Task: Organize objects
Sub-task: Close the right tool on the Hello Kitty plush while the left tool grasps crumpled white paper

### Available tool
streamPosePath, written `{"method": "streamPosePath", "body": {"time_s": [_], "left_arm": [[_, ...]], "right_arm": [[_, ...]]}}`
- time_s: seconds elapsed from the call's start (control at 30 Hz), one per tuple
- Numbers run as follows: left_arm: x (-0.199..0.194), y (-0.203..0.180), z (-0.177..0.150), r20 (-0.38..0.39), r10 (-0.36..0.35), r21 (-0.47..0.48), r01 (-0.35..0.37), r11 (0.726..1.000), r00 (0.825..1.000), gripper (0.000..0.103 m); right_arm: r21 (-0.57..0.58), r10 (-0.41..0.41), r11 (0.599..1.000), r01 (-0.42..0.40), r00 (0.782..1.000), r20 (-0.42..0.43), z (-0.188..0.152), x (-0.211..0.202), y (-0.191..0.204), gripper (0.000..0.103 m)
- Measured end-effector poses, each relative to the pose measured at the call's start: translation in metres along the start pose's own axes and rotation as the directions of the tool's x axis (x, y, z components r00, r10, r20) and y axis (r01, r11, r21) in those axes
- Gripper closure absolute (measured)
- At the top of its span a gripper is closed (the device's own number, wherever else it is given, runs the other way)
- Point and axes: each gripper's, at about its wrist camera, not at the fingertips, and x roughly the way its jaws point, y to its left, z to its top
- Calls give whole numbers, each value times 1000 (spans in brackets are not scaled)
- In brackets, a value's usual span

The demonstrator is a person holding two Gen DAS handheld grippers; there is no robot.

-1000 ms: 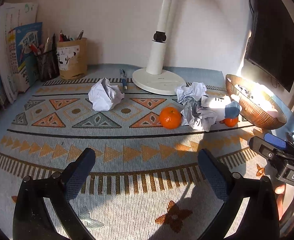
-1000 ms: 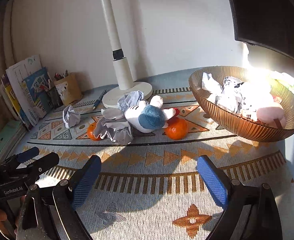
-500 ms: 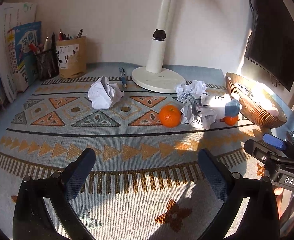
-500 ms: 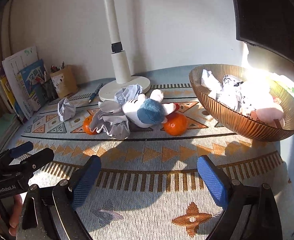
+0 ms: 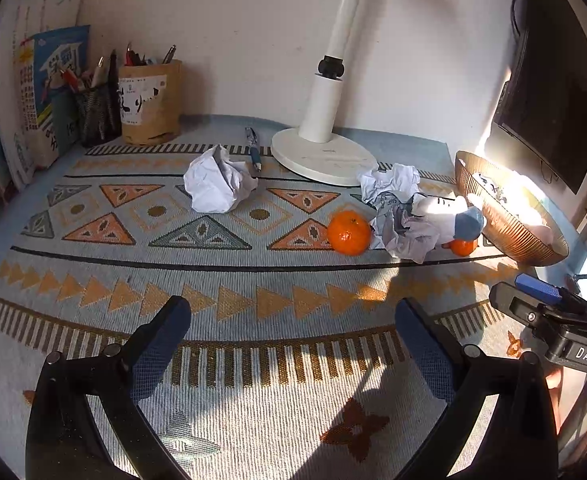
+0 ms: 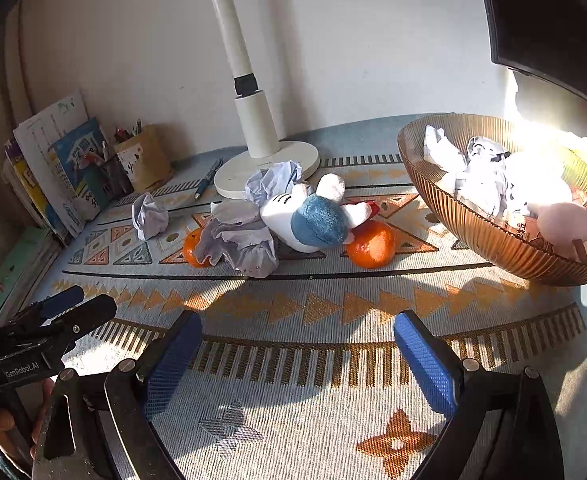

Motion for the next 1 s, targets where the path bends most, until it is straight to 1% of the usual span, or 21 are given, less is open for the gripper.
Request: {"method": "streamPosePath", "body": {"time_s": [0.07, 0.13, 0.23, 0.3, 0.37, 0.4, 0.43, 0.47, 0.53, 0.6, 0.63, 0.67, 0.7, 0.73, 0.77, 0.8, 0.83, 0.9, 0.93, 1.0], "left_arm": [[-5, 8, 11, -3, 23, 31, -23, 999, 1000, 1], [-10, 20, 28, 8, 29, 54, -29, 998, 1000, 1], [3, 42, 57, -17, 26, 53, -25, 998, 1000, 1], [23, 59, 73, -39, 44, 26, -43, 999, 998, 1], [39, 73, 82, -42, 16, -18, -16, 1000, 999, 1], [46, 78, 86, -47, -5, -39, 3, 999, 999, 1], [55, 81, 89, -58, -24, -58, 20, 998, 998, 1], [63, 83, 92, -67, -37, -75, 32, 997, 997, 1], [78, 84, 95, -82, -49, -94, 41, 995, 995, 1], [90, 80, 96, -92, -40, -89, 32, 996, 995, 3], [95, 78, 96, -94, -40, -86, 32, 996, 995, 11], [100, 76, 96, -104, -40, -82, 31, 996, 994, 33], [107, 74, 97, -130, -35, -76, 25, 997, 991, 44], [112, 73, 96, -151, -48, -71, 38, 997, 987, 49], [110, 71, 96, -127, -48, -59, 41, 997, 991, 51], [107, 69, 95, -109, -36, -36, 33, 999, 993, 52], [104, 67, 94, -110, -27, -19, 25, 999, 994, 53], [94, 64, 93, -103, -41, -13, 40, 999, 994, 53], [86, 62, 92, -95, -53, -15, 52, 999, 994, 53], [71, 58, 90, -81, -79, -21, 77, 997, 994, 53]], "right_arm": [[5, 12, 1000, -12, 1000, 7, 18, -4, -2, 6], [-9, 31, 999, -31, 1000, 0, 39, -2, 1, 6], [-19, 6, 1000, -7, 999, -49, 64, 22, 1, 6], [-7, -30, 1000, 29, 996, -82, 73, 43, -4, 6], [14, -56, 998, 58, 992, -116, 77, 59, -10, 8], [-3, -78, 997, 78, 991, -111, 78, 63, -8, 8], [-17, -78, 997, 76, 991, -111, 77, 66, -6, 14], [-21, -74, 997, 72, 991, -112, 77, 68, -5, 22], [-38, -96, 995, 92, 989, -111, 75, 70, -2, 24], [-71, -109, 992, 103, 991, -83, 74, 66, 3, 33], [-89, -122, 989, 116, 990, -64, 74, 63, 5, 44], [-98, -124, 988, 118, 991, -54, 74, 59, 6, 57], [-95, -115, 989, 109, 992, -54, 74, 56, 6, 60], [-87, -108, 991, 103, 993, -55, 74, 54, 5, 65], [-81, -103, 992, 99, 993, -51, 73, 52, 5, 73], [-85, -102, 992, 98, 993, -54, 73, 50, 4, 79], [-85, -100, 992, 95, 993, -59, 72, 49, 3, 85], [-54, -62, 997, 58, 995, -77, 69, 46, -3, 86], [-34, -20, 999, 17, 995, -101, 67, 46, -6, 86], [-6, 89, 996, -91, 982, -169, 58, 50, -6, 86]]}}
